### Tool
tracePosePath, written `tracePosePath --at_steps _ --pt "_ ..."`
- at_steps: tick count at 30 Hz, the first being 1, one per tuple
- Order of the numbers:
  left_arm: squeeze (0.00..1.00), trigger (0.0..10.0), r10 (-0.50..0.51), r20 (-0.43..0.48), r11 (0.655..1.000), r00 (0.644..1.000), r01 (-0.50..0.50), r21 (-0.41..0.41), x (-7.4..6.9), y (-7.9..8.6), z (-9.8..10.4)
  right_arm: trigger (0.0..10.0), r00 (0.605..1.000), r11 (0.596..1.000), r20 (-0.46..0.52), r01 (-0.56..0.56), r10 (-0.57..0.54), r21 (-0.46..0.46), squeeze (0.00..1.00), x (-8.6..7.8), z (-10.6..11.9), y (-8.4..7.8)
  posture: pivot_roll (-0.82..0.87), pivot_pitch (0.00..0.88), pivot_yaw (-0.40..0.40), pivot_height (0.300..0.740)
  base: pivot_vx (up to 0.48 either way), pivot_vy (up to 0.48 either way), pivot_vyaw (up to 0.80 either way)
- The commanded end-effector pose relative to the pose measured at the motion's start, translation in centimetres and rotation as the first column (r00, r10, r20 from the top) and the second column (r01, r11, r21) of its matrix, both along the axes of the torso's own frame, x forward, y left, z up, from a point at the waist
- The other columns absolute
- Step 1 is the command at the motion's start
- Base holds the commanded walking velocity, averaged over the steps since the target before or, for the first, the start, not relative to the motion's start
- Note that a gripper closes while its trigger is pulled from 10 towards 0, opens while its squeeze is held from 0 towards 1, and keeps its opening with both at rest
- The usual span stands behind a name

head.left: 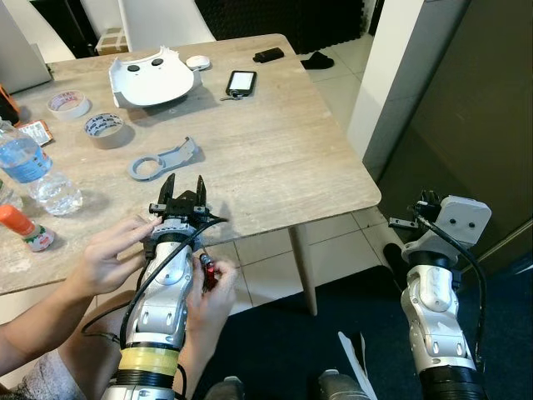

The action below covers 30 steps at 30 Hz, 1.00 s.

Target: Restocking fridge

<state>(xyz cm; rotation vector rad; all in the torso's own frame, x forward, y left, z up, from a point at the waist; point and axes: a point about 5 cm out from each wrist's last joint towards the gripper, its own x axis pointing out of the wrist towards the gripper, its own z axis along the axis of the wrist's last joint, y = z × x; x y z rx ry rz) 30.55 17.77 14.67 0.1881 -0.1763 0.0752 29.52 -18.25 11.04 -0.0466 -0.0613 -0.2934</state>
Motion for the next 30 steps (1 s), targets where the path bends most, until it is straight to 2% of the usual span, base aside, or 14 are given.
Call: tracePosePath --at_steps 1,30 --pt "0.0 10.0 0.012 -0.035 1.0 0.999 -0.012 -0.005 -0.19 0.14 -0.92 10.0 0.999 1.0 -0.035 0.009 -0.009 -0.001 0.0 -0.38 -0.86 -0.32 0.01 0.159 -0.022 0.74 0.0 0.0 0.0" --pt "0.0 10.0 0.018 -0.023 1.0 1.0 -0.018 -0.006 0.24 0.16 -0.56 10.0 0.999 1.0 -0.04 -0.001 0.001 0.001 0.0 0.04 -0.85 -0.15 0.02 0.143 -0.022 0.74 0.0 0.0 0.0"
